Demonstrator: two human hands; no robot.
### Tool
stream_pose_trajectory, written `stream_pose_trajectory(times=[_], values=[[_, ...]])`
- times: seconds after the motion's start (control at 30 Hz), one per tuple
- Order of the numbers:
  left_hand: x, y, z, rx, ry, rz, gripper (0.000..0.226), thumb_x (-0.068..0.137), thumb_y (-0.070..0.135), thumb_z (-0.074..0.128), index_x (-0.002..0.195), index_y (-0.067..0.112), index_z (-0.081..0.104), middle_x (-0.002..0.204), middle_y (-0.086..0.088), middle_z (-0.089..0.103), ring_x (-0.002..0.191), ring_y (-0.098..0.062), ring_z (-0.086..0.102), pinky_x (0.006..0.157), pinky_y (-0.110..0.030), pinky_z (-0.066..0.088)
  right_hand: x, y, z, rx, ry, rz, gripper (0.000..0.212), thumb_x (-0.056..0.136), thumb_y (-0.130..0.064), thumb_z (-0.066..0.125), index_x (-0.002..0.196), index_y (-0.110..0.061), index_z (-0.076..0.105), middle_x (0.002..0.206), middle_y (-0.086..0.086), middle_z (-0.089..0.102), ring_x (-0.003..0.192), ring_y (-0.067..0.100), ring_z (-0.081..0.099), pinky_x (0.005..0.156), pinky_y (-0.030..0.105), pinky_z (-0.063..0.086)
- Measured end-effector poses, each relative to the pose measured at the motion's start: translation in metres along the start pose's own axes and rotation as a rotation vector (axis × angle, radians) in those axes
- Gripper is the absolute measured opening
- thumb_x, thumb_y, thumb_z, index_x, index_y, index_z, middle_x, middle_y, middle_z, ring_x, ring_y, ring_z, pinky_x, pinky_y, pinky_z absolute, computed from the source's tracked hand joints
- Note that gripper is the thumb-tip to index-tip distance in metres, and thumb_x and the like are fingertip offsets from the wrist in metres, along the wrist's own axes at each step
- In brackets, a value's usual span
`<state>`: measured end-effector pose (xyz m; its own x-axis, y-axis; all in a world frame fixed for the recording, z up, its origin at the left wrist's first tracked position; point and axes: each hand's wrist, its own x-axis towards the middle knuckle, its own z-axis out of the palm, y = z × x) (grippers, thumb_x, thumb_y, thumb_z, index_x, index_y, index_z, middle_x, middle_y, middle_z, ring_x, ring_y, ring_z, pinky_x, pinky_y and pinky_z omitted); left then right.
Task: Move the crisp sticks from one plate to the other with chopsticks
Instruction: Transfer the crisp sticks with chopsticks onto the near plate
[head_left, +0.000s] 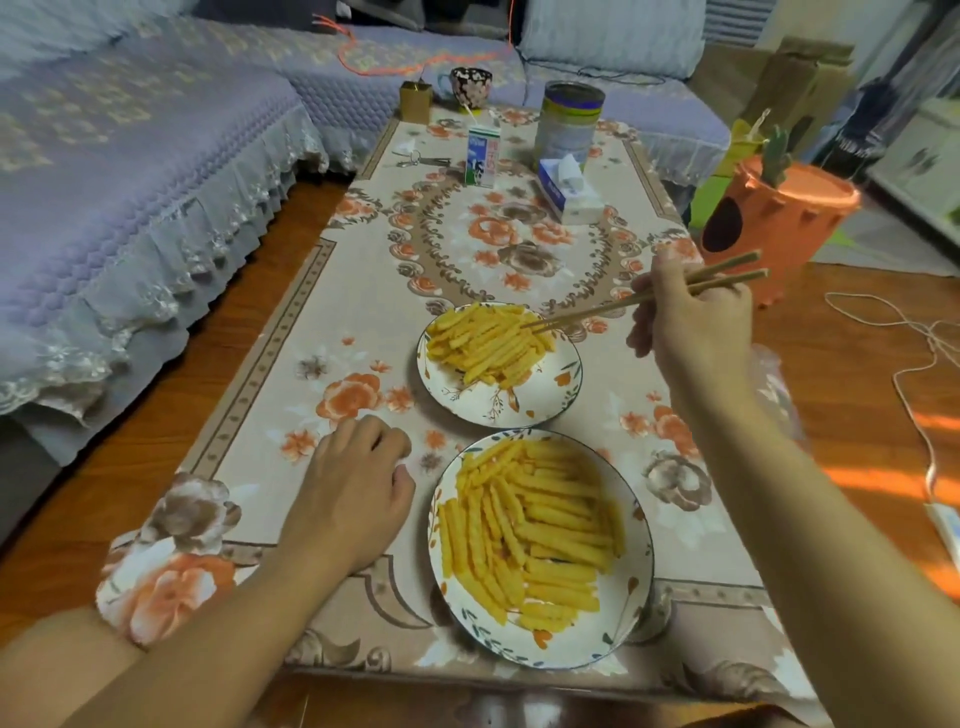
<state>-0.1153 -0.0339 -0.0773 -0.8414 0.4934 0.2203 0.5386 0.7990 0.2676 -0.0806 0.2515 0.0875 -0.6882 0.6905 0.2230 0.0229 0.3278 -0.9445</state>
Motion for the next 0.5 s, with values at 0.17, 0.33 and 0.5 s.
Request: stream_pose_trajectory(times=[0.17, 0.33, 0.5], values=[[0.001, 0.001, 0.0, 0.013, -0.015, -0.018, 0.033, 0.091, 0.033, 0.032, 0.104, 0.021, 0.06, 0.103, 0.005, 0.051, 0.102, -0.022, 0.048, 0.085, -0.041, 0.047, 0.006, 0.004, 0.039, -0.094, 0.022, -0.113, 0.047, 0.103, -0.043, 0.052, 0.066, -0.02, 0.067, 0.055, 0.003, 0.063, 0.05, 0.024, 0.062, 0.055, 0.045, 0.054], [0.002, 0.0, -0.001, 0.012, -0.014, -0.018, 0.033, 0.09, 0.033, 0.032, 0.103, 0.023, 0.06, 0.103, 0.006, 0.051, 0.1, -0.02, 0.047, 0.085, -0.04, 0.047, 0.005, 0.003, 0.057, -0.157, 0.012, -0.164, 0.052, 0.106, -0.042, 0.047, 0.064, -0.018, 0.067, 0.053, 0.007, 0.065, 0.051, 0.025, 0.066, 0.061, 0.049, 0.056], [0.002, 0.0, 0.0, 0.025, -0.009, -0.014, 0.032, 0.09, 0.033, 0.032, 0.103, 0.023, 0.06, 0.102, 0.006, 0.051, 0.1, -0.02, 0.048, 0.085, -0.039, 0.047, 0.003, -0.001, 0.062, -0.152, 0.064, -0.286, 0.056, 0.106, -0.039, 0.048, 0.065, -0.005, 0.065, 0.052, 0.005, 0.061, 0.051, 0.026, 0.063, 0.058, 0.048, 0.054]])
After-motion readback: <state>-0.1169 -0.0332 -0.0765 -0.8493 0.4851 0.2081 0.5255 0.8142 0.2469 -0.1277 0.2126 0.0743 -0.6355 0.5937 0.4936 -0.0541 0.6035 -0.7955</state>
